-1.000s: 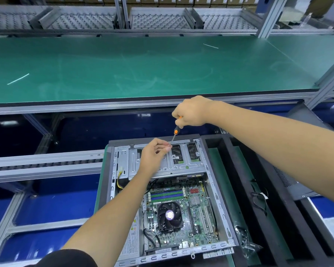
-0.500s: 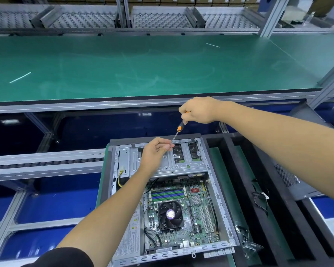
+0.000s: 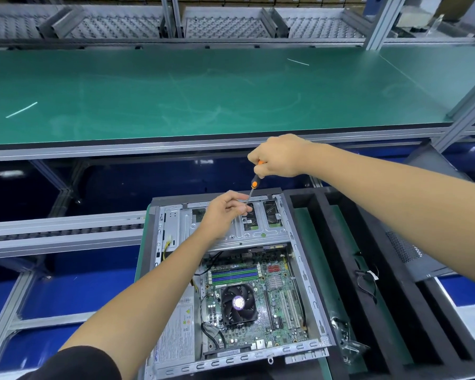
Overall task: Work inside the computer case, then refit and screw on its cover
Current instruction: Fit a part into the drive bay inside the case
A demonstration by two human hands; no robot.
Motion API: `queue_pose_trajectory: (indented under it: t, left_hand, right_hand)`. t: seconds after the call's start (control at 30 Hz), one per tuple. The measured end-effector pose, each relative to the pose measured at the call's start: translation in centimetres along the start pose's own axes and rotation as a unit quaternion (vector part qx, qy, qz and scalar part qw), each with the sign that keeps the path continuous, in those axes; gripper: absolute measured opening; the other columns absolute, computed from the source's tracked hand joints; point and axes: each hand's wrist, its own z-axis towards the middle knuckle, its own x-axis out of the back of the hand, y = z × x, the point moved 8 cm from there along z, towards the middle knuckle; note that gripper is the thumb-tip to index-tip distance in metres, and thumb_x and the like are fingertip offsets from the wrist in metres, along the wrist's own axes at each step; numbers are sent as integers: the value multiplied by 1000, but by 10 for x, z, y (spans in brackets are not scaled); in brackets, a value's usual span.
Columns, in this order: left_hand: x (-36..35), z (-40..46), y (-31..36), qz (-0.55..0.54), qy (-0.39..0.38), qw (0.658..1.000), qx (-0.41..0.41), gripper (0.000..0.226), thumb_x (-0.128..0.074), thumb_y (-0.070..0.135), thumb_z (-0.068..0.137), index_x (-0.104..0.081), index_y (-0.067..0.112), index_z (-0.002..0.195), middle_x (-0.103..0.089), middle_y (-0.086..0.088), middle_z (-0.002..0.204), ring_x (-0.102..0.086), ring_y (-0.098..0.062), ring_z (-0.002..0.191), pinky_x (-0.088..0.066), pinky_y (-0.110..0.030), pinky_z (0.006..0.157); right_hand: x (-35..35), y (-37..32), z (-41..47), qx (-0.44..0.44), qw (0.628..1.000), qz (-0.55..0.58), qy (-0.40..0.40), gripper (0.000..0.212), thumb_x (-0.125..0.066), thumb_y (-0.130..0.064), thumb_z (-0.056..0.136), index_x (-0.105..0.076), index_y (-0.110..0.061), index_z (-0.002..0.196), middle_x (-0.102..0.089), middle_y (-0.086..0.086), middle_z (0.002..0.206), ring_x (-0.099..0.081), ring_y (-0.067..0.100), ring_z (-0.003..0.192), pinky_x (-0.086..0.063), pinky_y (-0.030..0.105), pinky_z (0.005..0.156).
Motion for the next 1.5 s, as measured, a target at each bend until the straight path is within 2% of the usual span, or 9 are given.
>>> queue_pose_trajectory:
  t: [0.27, 0.43, 0.5, 0.7, 0.83, 0.93, 1.13, 1.3, 1.5]
  left_hand:
    - [-47, 12, 13, 130, -96, 987, -19, 32, -69, 0, 93, -67, 27, 110, -75, -1, 99, -72, -13, 92, -58, -27, 88]
    - [-77, 12, 15, 169, -131, 976, -37, 57, -76, 10, 90, -48, 57, 105, -70, 5, 92, -70, -10, 71, -54, -28, 58]
    - [-84, 13, 12, 185, -135, 972, -47, 59, -78, 12, 88, -45, 60, 100, -69, 6, 90, -70, -8, 72, -53, -22, 62]
    - [-95, 18, 7, 287, -113, 949, -63, 53, -88, 25, 77, -45, 47, 101, -72, 28, 79, -67, 8, 78, -46, -22, 75]
    - [-94, 24, -2, 280, -113, 952, -43, 46, -91, 23, 73, -52, 44, 87, -71, 28, 72, -67, 10, 77, -41, -10, 77]
    - [-95, 24, -4, 339, -93, 935, -39, 37, -87, 31, 77, -54, 41, 91, -69, 29, 68, -60, 8, 94, -25, -22, 89]
    - [-100, 25, -6, 424, -81, 901, -47, 36, -82, 36, 79, -49, 42, 93, -59, 32, 57, -45, 20, 86, -13, -27, 84]
    - [-103, 27, -4, 479, -89, 872, -51, 18, -76, 43, 78, -59, 38, 82, -63, 29, 61, -50, 12, 79, -12, -29, 83]
    - [-103, 30, -4, 440, -102, 892, -38, 30, -79, 42, 75, -51, 43, 84, -66, 29, 61, -51, 11, 92, -18, -31, 84]
  right_hand:
    - [-14, 11, -24, 7, 995, -96, -26, 27, -52, -35, 95, -44, -21, 73, -50, -3, 64, -41, 17, 56, -25, 31, 52]
    - [-28, 17, -37, 13, 991, -127, -46, 27, -50, -34, 95, -43, -20, 72, -49, -3, 65, -41, 16, 56, -29, 32, 52]
    - [-33, 20, -40, 12, 990, -130, -52, 26, -49, -35, 96, -47, -19, 76, -50, -4, 66, -42, 15, 56, -29, 32, 52]
    - [-46, 20, -44, 22, 988, -140, -68, 30, -48, -42, 99, -46, -23, 75, -51, -6, 67, -43, 13, 57, -29, 31, 53]
    - [-46, 16, -44, 22, 986, -145, -74, 35, -48, -44, 100, -39, -25, 71, -48, -7, 68, -42, 12, 58, -29, 31, 53]
    - [-48, 11, -44, 30, 984, -161, -74, 37, -46, -45, 101, -37, -26, 70, -47, -7, 68, -41, 11, 57, -31, 31, 54]
    - [-52, 6, -41, 42, 981, -171, -78, 38, -47, -47, 102, -42, -24, 73, -49, -7, 69, -44, 12, 58, -33, 31, 54]
    - [-54, 1, -36, 50, 979, -177, -83, 29, -48, -46, 101, -57, -22, 87, -52, -8, 70, -48, 14, 60, -29, 28, 51]
    - [-54, 3, -32, 36, 976, -187, -105, 32, -48, -46, 99, -65, -20, 92, -61, -5, 75, -53, 16, 62, -33, 29, 52]
